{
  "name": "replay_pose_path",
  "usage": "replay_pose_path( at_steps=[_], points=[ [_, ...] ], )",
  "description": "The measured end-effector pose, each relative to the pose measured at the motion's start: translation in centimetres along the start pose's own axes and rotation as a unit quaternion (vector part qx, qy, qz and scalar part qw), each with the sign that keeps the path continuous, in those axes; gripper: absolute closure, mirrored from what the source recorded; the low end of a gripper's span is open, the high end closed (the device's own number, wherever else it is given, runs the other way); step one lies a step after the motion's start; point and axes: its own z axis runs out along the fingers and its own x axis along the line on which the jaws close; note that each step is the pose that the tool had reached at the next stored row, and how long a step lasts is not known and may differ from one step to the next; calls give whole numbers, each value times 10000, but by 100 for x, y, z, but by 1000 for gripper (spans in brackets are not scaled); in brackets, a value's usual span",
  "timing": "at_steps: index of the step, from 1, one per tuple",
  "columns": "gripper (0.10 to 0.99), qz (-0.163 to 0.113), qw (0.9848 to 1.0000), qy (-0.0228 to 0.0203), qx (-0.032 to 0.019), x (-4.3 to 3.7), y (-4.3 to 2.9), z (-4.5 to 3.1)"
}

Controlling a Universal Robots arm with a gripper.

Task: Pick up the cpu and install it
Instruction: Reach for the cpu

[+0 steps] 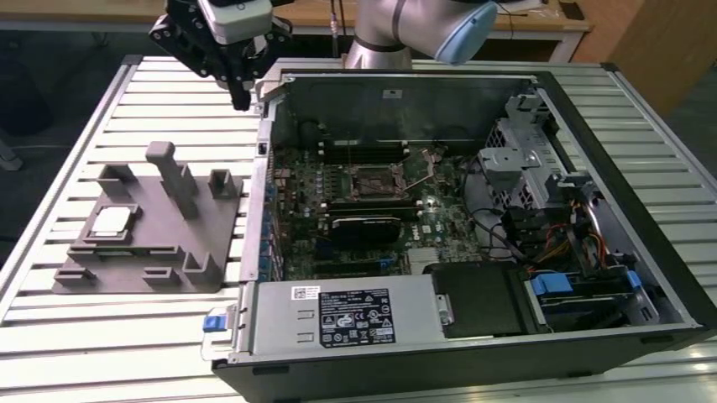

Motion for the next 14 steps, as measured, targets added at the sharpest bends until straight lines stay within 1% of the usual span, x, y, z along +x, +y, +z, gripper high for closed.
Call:
replay_pose_path(
  at_steps=[14],
  points=[
    [980,2,10000,0,0,207,-16,-6]
  ],
)
